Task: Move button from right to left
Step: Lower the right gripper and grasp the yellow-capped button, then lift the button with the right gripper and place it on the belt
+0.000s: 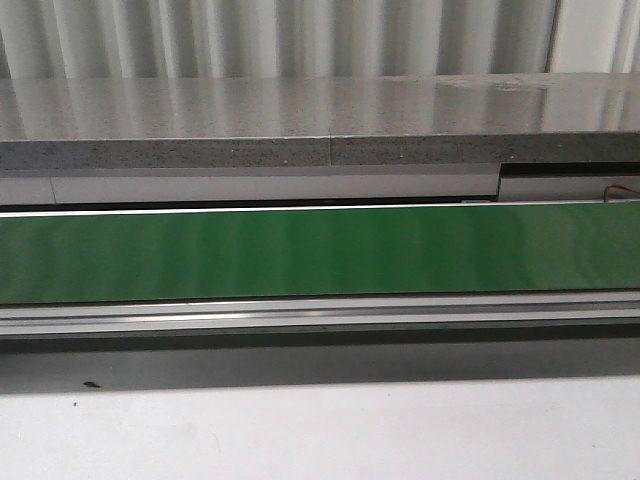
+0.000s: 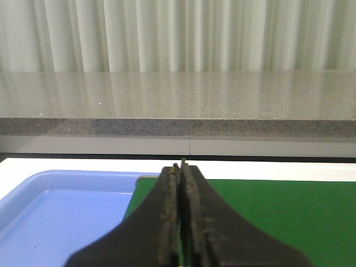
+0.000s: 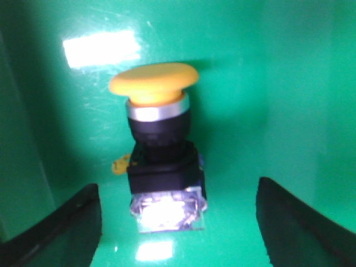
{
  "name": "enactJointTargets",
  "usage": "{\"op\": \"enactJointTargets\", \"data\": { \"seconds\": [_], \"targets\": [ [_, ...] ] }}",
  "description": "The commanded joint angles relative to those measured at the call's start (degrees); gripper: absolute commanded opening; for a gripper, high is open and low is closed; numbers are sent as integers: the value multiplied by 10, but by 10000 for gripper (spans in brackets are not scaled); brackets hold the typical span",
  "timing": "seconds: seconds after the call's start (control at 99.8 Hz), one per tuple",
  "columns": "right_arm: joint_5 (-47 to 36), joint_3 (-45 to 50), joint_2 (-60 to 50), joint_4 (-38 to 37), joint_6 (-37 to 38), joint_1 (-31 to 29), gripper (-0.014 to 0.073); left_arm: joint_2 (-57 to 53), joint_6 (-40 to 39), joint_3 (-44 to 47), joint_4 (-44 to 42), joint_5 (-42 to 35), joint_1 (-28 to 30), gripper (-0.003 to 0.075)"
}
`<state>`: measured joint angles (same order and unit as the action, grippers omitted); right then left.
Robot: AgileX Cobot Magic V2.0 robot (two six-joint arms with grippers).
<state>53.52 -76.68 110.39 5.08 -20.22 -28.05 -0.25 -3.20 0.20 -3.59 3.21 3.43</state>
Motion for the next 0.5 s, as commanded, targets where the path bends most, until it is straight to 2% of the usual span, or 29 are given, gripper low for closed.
{"op": "enactJointTargets", "data": {
  "seconds": [0.0, 0.21, 0.28, 0.401, 0.491],
  "targets": [
    [-7, -18, -16, 3, -22, -2, 572, -17, -5, 22, 3, -45, 0, -20],
    [-24, -19, -2, 0, -28, -2, 547, -17, -5, 22, 3, -45, 0, -20],
    [-24, -19, -1, 0, -28, -2, 454, -17, -5, 22, 3, -45, 0, -20],
    [-21, -19, 1, 0, -28, -2, 234, -17, -5, 22, 3, -45, 0, -21],
    [-19, -21, 1, 0, -28, -2, 206, -17, -5, 22, 3, -45, 0, -20]
  ]
}}
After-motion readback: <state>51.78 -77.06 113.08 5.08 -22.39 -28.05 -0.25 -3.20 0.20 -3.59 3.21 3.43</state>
